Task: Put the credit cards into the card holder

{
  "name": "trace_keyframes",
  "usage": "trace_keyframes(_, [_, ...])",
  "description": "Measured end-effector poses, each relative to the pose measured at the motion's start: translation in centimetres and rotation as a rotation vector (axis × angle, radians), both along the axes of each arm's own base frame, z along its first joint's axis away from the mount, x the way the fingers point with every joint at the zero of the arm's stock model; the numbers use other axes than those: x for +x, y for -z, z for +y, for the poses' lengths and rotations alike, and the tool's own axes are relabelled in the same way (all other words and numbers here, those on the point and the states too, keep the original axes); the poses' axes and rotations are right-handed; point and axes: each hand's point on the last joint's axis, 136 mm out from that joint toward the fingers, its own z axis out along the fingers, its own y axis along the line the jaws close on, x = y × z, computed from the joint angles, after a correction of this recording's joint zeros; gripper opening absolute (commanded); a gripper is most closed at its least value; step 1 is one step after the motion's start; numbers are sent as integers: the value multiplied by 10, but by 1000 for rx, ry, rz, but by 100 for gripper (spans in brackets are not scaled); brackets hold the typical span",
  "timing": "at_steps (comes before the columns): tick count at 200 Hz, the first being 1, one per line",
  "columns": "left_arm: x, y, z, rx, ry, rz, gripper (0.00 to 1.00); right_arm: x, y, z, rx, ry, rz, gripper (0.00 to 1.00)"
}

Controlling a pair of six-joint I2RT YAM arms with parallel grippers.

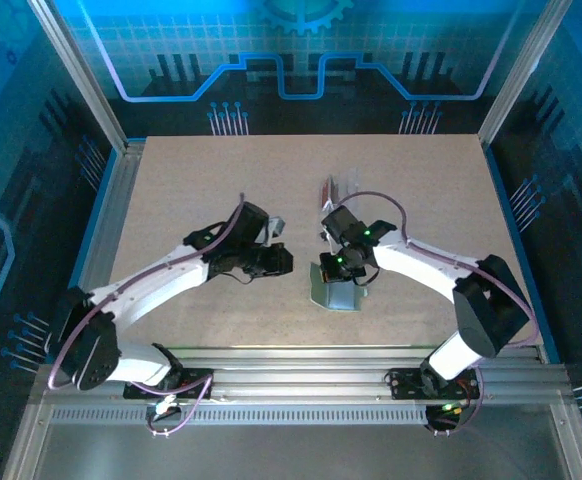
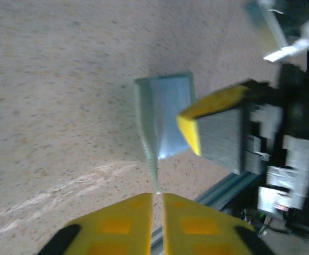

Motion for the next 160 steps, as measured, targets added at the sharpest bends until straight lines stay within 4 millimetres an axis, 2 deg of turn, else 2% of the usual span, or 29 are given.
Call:
trace_keyframes(8, [0,1,-10,1,25,5,6,1,5,-3,-13,7,4,18])
trace_keyframes(25, [1,8,-30,5,64,27,1,0,13,-13,-41,36,17,30])
trace_keyframes(52, [8,40,-51,31,96,88,0,2,21,-29,-90,66,13,31])
trace_keyframes(79, [8,76,-51,85,94,154,0,1,25,-36,-120,71,13,33])
trace_keyframes(117, [6,98,-48,112,90,178,0,2,38,-42,-166,57,24,36])
trace_keyframes(160, [-9,131,-33,163,83,226,0,3,46,-43,-197,34,32,38])
